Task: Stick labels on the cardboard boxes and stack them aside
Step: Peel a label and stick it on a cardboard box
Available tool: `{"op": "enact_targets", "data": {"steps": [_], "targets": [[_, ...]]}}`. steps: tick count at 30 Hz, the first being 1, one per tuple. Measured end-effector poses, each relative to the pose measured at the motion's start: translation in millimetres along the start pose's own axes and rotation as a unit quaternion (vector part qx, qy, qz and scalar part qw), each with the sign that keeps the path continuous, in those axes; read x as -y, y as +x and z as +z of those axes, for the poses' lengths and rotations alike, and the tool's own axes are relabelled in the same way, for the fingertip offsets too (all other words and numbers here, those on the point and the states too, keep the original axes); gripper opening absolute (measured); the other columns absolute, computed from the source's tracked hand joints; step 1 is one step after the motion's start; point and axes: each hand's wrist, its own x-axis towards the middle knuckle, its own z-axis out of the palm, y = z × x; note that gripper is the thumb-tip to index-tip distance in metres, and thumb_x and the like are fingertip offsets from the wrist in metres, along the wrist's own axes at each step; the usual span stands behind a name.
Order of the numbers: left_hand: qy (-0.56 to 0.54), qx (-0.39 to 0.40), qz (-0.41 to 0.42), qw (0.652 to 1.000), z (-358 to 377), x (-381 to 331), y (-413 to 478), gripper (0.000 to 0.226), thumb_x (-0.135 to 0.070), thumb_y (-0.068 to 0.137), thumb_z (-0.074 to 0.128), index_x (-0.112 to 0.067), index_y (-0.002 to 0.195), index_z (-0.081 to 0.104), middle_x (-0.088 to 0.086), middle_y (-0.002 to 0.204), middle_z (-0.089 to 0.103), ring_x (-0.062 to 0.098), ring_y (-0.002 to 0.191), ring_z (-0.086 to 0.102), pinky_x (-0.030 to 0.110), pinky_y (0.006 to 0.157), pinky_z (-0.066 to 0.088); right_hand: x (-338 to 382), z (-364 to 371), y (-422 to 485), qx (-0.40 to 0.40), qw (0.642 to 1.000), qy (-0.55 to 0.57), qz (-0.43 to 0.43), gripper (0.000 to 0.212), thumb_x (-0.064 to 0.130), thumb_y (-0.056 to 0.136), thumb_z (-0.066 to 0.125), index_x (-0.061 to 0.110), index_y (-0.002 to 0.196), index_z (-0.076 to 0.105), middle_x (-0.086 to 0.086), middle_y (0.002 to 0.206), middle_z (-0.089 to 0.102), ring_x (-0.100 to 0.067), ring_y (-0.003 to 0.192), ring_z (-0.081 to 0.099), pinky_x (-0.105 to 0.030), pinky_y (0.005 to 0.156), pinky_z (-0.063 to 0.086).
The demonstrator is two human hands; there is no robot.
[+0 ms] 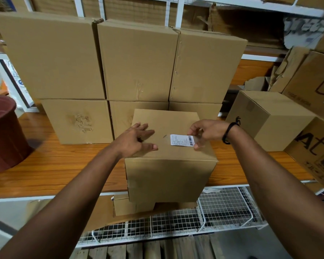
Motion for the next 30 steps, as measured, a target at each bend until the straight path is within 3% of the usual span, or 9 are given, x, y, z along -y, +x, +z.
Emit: {"op": "enact_targets", "data": {"steps": [6,10,15,30], "targets": [[-0.009,-0.006,0.011,1.000,-0.1,0.2,-0.7,0.072,-0.054,0.081,0.070,-0.035,0.145,0.043,-0.009,0.162,0.020,0.010,0.150,0.005,0.046,0.119,0.014,-11.4,3.4,7.4,-0.020,0.999,0.023,0.011,0.032,-0.006,0.085,0.059,0.019,0.103,0.066,0.003,0.091,0.060,-0.013,0.089,0.055,-0.026,0.080,0.047],[-0.012,-0.010,0.011,1.000,-0.3,0.2,-1.1,0.072,-0.054,0.080,0.071,-0.034,0.144,0.045,-0.009,0.162,0.021,0.010,0.150,0.007,0.045,0.119,0.015,-15.6,3.2,11.6,-0.057,0.998,0.028,0.021,0.038,-0.009,0.087,0.050,0.026,0.096,0.063,0.003,0.092,0.060,-0.012,0.088,0.055,-0.032,0.086,0.047],[-0.013,-0.012,0.012,1.000,-0.8,-0.7,-1.3,0.072,-0.053,0.080,0.072,-0.034,0.144,0.045,-0.009,0.162,0.022,0.010,0.150,0.008,0.045,0.119,0.014,-13.3,3.3,10.4,-0.059,0.998,0.013,0.026,0.036,-0.008,0.090,0.044,0.020,0.097,0.066,0.002,0.093,0.061,-0.014,0.090,0.055,-0.034,0.086,0.049],[-0.007,-0.008,0.015,1.000,-0.7,-0.1,-1.4,0.074,-0.053,0.080,0.071,-0.032,0.145,0.045,-0.008,0.162,0.022,0.011,0.150,0.007,0.045,0.120,0.014,-2.3,2.9,15.2,-0.066,0.997,-0.024,0.019,0.031,0.000,0.093,0.044,0.016,0.097,0.070,0.005,0.090,0.062,-0.012,0.090,0.054,-0.034,0.087,0.047]]}}
